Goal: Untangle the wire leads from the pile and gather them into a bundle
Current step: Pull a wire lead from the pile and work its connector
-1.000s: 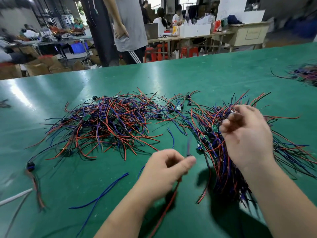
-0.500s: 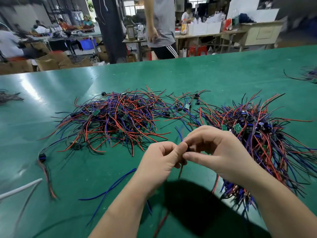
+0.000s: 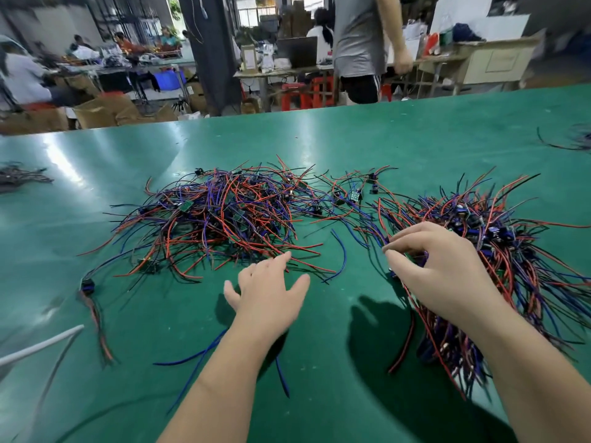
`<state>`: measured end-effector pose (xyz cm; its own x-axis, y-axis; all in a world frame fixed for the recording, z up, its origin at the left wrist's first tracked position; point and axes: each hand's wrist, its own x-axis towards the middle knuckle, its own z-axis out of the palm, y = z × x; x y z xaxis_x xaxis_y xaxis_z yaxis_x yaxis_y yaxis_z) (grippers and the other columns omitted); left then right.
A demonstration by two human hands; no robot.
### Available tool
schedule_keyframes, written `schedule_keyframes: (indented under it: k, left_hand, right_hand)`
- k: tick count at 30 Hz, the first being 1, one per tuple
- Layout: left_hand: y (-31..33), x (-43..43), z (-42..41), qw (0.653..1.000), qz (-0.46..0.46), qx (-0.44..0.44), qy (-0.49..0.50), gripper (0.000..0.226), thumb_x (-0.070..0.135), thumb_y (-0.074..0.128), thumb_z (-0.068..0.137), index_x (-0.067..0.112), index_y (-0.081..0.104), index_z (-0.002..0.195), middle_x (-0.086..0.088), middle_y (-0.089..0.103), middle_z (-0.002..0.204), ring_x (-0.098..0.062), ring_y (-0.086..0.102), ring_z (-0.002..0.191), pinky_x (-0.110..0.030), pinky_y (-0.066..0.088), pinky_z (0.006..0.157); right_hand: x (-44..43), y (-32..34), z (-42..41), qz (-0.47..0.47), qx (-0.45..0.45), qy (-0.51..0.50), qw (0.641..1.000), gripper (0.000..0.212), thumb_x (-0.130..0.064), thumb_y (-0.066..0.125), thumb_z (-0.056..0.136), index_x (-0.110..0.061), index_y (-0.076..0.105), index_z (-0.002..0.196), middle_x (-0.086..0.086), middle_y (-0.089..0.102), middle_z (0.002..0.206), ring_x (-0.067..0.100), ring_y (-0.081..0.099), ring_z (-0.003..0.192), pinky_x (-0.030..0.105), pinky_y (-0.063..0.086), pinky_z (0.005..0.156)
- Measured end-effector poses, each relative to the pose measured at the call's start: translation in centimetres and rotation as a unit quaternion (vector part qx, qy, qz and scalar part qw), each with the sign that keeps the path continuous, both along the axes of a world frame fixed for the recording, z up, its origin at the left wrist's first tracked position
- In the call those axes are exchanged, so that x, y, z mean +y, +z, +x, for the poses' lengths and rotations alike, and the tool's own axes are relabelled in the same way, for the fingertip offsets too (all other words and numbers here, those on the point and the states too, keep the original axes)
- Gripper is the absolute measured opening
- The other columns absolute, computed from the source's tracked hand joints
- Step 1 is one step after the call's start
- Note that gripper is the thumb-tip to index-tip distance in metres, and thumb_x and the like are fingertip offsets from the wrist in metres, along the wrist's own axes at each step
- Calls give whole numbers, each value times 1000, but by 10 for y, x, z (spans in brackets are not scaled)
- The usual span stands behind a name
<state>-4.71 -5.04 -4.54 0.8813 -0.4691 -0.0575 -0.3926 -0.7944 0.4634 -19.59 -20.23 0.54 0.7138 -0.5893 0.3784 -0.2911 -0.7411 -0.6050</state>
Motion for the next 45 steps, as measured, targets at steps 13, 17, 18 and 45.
schedule_keyframes:
  k: [13,17,18,45]
  left_hand:
    - [-8,2,1,994,21,-106,-11,44,57,53,83,50,49,127,19,44,133,-19,24,130,-62,-10,108]
    - [-7,1,1,994,12,-109,6,47,55,58,82,41,54,126,18,47,133,-18,28,130,-59,-5,111]
    - [-5,1,2,996,-32,-86,20,45,52,60,81,39,58,124,17,49,132,-17,32,130,-56,2,112]
    - [41,2,-48,827,-362,316,-292,46,51,58,76,20,63,44,-2,69,64,-12,63,65,-24,43,76]
  right_hand:
    - [19,-10,7,15,58,140,988,11,-16,66,85,-20,74,90,-14,67,83,-3,60,80,5,42,71]
    - [15,-19,8,-5,183,137,974,23,-29,62,88,-22,69,108,-7,63,98,4,61,90,21,48,86]
    - [13,-19,8,-6,189,124,974,25,-31,61,88,-23,67,111,-7,62,101,6,60,93,23,47,89]
    - [25,-4,13,616,-175,181,746,27,0,72,50,-7,76,75,9,69,71,14,67,63,18,53,58]
